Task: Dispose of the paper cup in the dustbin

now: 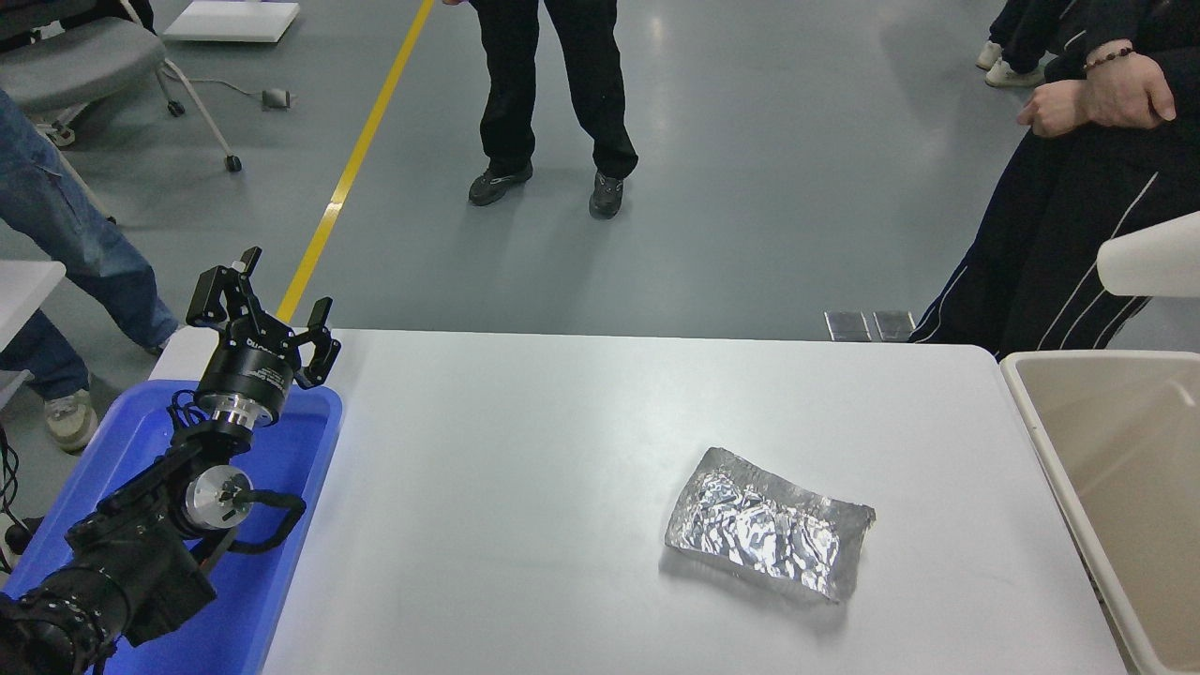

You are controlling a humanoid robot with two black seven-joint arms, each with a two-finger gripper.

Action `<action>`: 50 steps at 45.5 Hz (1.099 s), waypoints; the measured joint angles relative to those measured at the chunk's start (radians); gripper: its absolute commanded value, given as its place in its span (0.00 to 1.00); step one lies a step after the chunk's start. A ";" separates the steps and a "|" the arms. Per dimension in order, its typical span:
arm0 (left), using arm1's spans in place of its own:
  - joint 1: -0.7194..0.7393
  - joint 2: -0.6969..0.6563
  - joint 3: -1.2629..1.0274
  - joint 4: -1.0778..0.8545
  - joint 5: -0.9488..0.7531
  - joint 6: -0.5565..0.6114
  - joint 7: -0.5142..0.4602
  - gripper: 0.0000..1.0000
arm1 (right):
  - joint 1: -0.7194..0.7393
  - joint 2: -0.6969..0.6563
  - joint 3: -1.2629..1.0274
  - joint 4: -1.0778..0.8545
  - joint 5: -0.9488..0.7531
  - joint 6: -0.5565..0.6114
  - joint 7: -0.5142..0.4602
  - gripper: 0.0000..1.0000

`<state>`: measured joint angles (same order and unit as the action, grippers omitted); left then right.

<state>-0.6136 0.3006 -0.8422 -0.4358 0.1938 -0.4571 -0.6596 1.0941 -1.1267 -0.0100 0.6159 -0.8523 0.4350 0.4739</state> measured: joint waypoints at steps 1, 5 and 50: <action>0.000 0.000 0.000 0.000 0.000 0.000 0.000 1.00 | -0.003 0.010 -0.008 -0.027 0.009 0.000 -0.001 0.00; 0.000 0.000 0.000 0.000 0.000 0.000 0.000 1.00 | -0.019 0.066 -0.054 -0.161 0.064 0.000 -0.007 0.00; 0.000 0.000 0.000 0.000 0.000 0.000 0.000 1.00 | -0.338 0.564 -0.234 -0.615 0.478 -0.331 -0.391 0.00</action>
<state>-0.6136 0.3007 -0.8422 -0.4357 0.1935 -0.4571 -0.6596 0.7561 -0.5632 -0.2440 0.0007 -0.3745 0.1037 0.0833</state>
